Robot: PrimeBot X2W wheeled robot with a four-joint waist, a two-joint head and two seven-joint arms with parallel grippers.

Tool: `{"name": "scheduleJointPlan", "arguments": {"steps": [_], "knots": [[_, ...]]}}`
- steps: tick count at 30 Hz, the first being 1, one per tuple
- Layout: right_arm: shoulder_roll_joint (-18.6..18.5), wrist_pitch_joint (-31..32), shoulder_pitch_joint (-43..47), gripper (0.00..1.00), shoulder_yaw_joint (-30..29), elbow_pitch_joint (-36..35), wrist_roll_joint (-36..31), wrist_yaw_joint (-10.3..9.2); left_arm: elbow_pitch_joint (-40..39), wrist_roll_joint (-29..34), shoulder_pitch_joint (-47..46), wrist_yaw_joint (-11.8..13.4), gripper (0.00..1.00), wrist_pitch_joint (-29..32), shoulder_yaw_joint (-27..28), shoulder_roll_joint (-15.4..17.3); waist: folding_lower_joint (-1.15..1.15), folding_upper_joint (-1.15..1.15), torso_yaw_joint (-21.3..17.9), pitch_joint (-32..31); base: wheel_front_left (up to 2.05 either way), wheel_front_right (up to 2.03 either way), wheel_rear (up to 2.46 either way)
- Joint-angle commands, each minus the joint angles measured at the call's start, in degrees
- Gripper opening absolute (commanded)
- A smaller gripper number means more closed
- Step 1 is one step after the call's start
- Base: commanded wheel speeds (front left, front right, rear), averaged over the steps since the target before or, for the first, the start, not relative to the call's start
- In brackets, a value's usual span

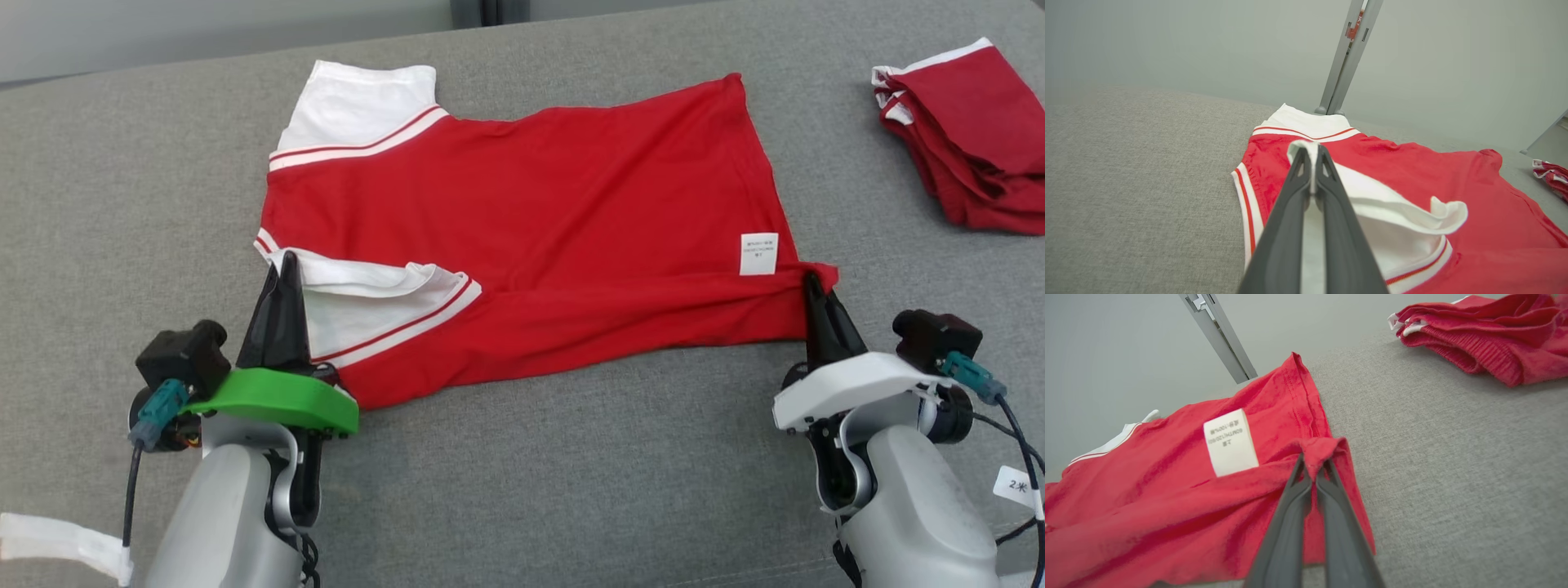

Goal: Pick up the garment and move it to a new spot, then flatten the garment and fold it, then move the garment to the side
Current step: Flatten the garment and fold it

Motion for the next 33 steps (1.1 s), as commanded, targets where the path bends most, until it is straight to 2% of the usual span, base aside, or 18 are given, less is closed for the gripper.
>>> {"name": "scheduleJointPlan", "arguments": {"steps": [1, 5, 10, 11, 12, 13, 14, 15, 21, 28, 33], "knots": [[-0.1, -0.2, -1.2, 0.00, 0.1, 0.3, -0.2, -0.09, 1.2, 0.7, -2.0, -0.5, 0.00, -0.4, 0.4, -0.1, 0.00, 0.00, -0.6, 1.8, 0.00, 0.00, 0.00], [-0.1, -0.3, -2.5, 0.00, 0.7, 0.7, -0.4, -0.09, 2.6, 2.0, -4.7, -0.9, 0.00, -0.4, 2.1, -0.6, 0.00, 0.00, -0.6, 2.7, 0.00, 0.00, 0.00], [-0.1, -0.3, -2.8, 0.00, 1.2, 1.1, 0.0, -0.09, 5.5, 4.9, -7.4, -2.8, 0.00, -0.4, 1.7, -1.0, 0.00, 0.00, -0.7, 2.6, 0.00, 0.00, 0.00], [-0.1, -0.3, -2.8, 0.15, 1.3, 1.1, 0.0, -0.09, 6.3, 5.3, -7.9, -2.9, 0.00, -0.4, 1.8, -1.1, 0.00, 0.00, -0.7, 2.5, 0.00, 0.00, 0.00], [-0.1, -0.3, -2.8, 0.36, 1.5, 1.1, 0.0, -0.09, 7.2, 5.8, -8.5, -3.0, 0.00, -0.4, 1.8, -1.1, 0.00, 0.00, -0.7, 2.4, 0.00, 0.00, 0.00], [-0.1, -0.3, -2.8, 0.75, 1.5, 1.1, 0.1, -0.09, 7.7, 6.1, -8.9, -3.0, 0.00, -0.4, 2.1, -1.2, 0.00, 0.00, -0.8, 2.3, 0.00, 0.00, 0.00], [-0.1, -0.3, -2.8, 1.00, 1.6, 0.9, 0.0, -0.09, 8.1, 6.6, -9.2, -3.1, 0.27, -0.4, 2.3, -1.2, 0.00, 0.00, -0.9, 2.1, 0.00, 0.00, 0.00], [-0.1, -0.3, -2.8, 1.00, 1.5, 0.7, -0.1, -0.09, 8.3, 7.2, -9.4, -3.2, 1.00, -0.4, 2.5, -1.3, 0.00, 0.00, -0.9, 2.0, 0.00, 0.00, 0.00], [-0.1, -0.3, -0.3, 1.00, 0.4, -1.6, -0.4, -0.09, 7.2, 8.4, -7.1, -4.2, 1.00, -0.4, 4.3, -2.1, 0.00, 0.00, -0.4, 0.2, 0.00, 0.00, 0.00], [-0.1, -0.3, 4.0, 1.00, -2.6, -5.3, -3.5, -0.09, 1.7, 7.0, -0.6, -5.6, 1.00, -0.4, 6.5, -2.7, 0.00, 0.00, 1.0, -3.7, 0.00, 0.00, 0.00], [-0.1, -0.2, 7.0, 1.00, -4.4, -7.3, -6.4, -0.09, 0.5, 5.3, 6.2, -6.0, 1.00, 1.6, 7.4, -1.4, 0.00, 0.00, 1.6, -6.9, 0.00, 0.00, 0.00]]}}
